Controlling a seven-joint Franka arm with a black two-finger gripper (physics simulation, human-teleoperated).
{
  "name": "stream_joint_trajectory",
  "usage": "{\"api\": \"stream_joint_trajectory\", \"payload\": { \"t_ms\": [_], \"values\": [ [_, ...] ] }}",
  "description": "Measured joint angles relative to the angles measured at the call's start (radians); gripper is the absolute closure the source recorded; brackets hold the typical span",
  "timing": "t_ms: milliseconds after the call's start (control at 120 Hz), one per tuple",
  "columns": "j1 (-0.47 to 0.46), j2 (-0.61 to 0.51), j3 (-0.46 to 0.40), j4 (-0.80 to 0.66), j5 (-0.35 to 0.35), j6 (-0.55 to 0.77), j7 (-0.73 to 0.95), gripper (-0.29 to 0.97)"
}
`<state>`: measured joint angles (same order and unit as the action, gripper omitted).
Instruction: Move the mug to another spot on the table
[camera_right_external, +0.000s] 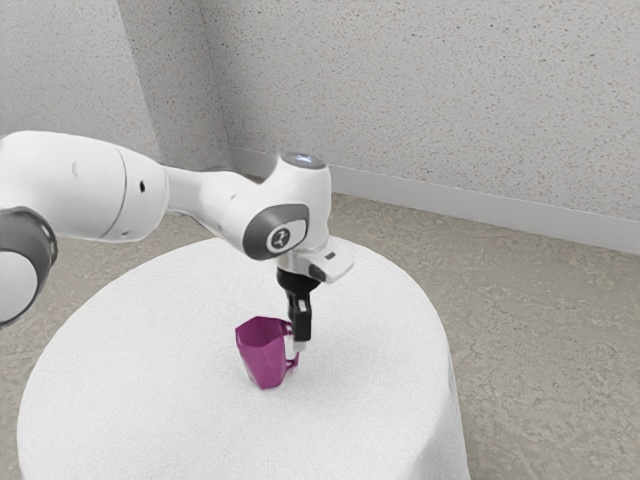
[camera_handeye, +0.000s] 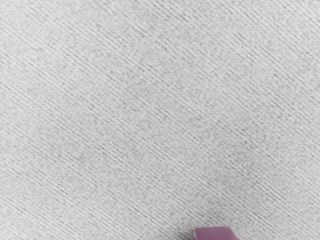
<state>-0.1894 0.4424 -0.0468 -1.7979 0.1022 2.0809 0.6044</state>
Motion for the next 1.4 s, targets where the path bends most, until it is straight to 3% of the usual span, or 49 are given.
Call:
{"api": "stream_joint_trajectory", "payload": {
  "t_ms": [850, 1400],
  "values": [
    [-0.032, -0.003, 0.013, -0.081, 0.012, 0.024, -0.223, 0.57],
    [-0.056, -0.025, 0.013, -0.111, 0.058, -0.052, -0.274, 0.71]
  ]
}}
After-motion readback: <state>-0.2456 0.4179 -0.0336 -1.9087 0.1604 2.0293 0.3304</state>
